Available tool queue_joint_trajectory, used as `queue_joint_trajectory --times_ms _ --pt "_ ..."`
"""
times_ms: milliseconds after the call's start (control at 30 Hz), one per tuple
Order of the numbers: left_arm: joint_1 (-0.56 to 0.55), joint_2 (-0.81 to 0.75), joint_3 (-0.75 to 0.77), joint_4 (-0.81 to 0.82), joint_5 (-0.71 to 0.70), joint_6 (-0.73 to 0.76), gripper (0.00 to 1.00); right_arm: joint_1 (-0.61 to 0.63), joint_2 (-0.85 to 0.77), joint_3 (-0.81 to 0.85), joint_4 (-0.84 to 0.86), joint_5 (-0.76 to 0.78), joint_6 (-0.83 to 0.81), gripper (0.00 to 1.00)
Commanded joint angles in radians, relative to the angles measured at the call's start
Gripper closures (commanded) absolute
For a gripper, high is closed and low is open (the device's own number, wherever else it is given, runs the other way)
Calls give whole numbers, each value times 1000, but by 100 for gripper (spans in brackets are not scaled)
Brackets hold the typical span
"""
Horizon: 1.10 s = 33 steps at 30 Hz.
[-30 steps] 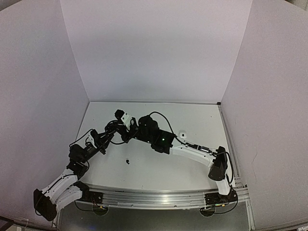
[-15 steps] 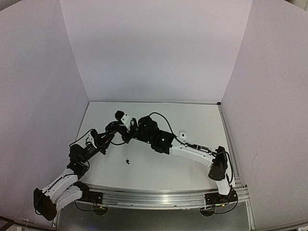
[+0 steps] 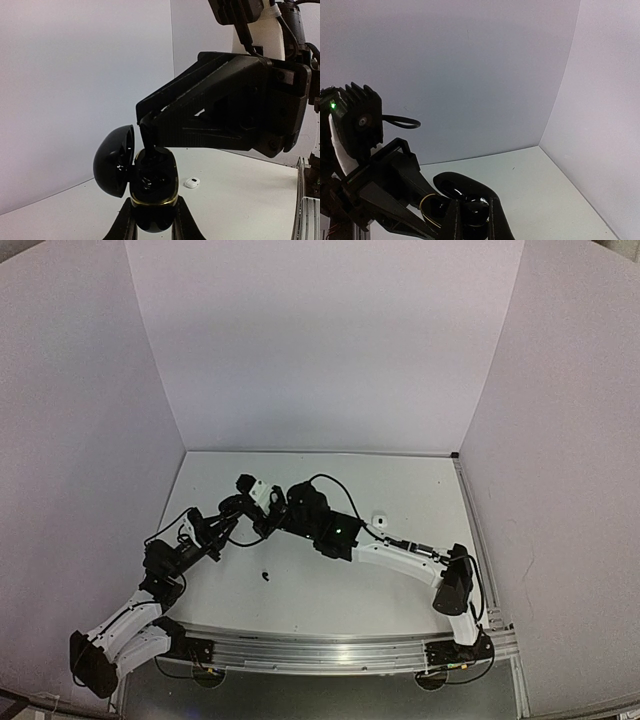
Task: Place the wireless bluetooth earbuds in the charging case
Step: Insert the right earbud into the right side groove of the charging case.
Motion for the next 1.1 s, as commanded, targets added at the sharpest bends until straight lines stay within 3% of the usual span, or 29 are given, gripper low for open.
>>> queue_joint_trajectory --times_ms 0,233,433,733,867,1067 --pt "-3 1 28 79 -26 -37 100 -3 1 -31 29 -13 -79 100" --pt "-3 5 30 86 -33 -31 100 9 6 -47 23 11 -118 99" --pt "-4 10 32 85 -22 -10 100 11 11 -35 6 34 -100 86" --pt "-3 12 37 77 -14 -25 100 12 33 7 -5 50 -85 81" --pt "-3 12 37 72 -13 -23 100 12 39 30 -16 47 -68 73" --pt "-4 21 43 28 -101 -37 100 12 33 95 -32 -18 41 53"
